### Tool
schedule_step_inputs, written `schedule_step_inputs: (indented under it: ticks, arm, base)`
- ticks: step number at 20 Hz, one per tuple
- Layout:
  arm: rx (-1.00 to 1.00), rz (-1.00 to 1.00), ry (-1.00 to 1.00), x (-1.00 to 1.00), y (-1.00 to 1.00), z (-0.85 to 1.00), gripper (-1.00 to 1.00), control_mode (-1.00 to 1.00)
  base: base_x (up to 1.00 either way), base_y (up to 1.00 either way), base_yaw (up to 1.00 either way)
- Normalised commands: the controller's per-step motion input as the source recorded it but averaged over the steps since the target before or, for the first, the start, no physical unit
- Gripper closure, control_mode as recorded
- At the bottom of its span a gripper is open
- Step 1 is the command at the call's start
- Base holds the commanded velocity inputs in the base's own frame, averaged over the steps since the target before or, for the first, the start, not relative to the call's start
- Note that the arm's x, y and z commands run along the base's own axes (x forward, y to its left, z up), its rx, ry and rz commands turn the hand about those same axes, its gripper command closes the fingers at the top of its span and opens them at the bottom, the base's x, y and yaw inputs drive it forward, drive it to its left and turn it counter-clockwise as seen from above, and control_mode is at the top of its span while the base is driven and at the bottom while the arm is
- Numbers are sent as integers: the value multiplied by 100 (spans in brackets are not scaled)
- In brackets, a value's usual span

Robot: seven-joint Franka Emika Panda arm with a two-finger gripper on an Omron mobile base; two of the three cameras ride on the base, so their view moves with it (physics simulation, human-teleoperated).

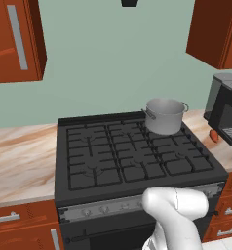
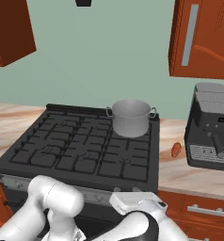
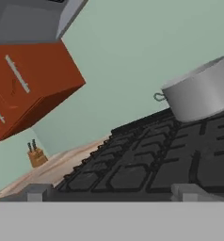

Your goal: Turn on the burner for the pot on the stove. Wait thirty seconds for the pot to heat up. Then add the sweet potato to the pot.

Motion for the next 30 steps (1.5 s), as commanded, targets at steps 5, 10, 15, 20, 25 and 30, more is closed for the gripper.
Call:
schedule_step_inputs:
  ticks: [5, 10, 15, 20, 25, 30]
  arm:
    - [0, 0, -21, 0, -4, -60, -100, -100]
    - [0, 0, -20, 0, 0, -58, -100, -100]
    - [0, 0, -14, 2, 0, -40, -100, -100]
    - [0, 0, -3, 19, 0, -38, -100, -100]
    - [-4, 0, 0, 29, 1, -42, -100, -100]
    - [-8, 0, -1, 14, 1, -35, -100, -100]
  base:
    - [0, 0, 0]
    - [0, 0, 0]
    - [0, 0, 0]
    - [0, 0, 0]
    - [0, 0, 0]
    - [0, 0, 0]
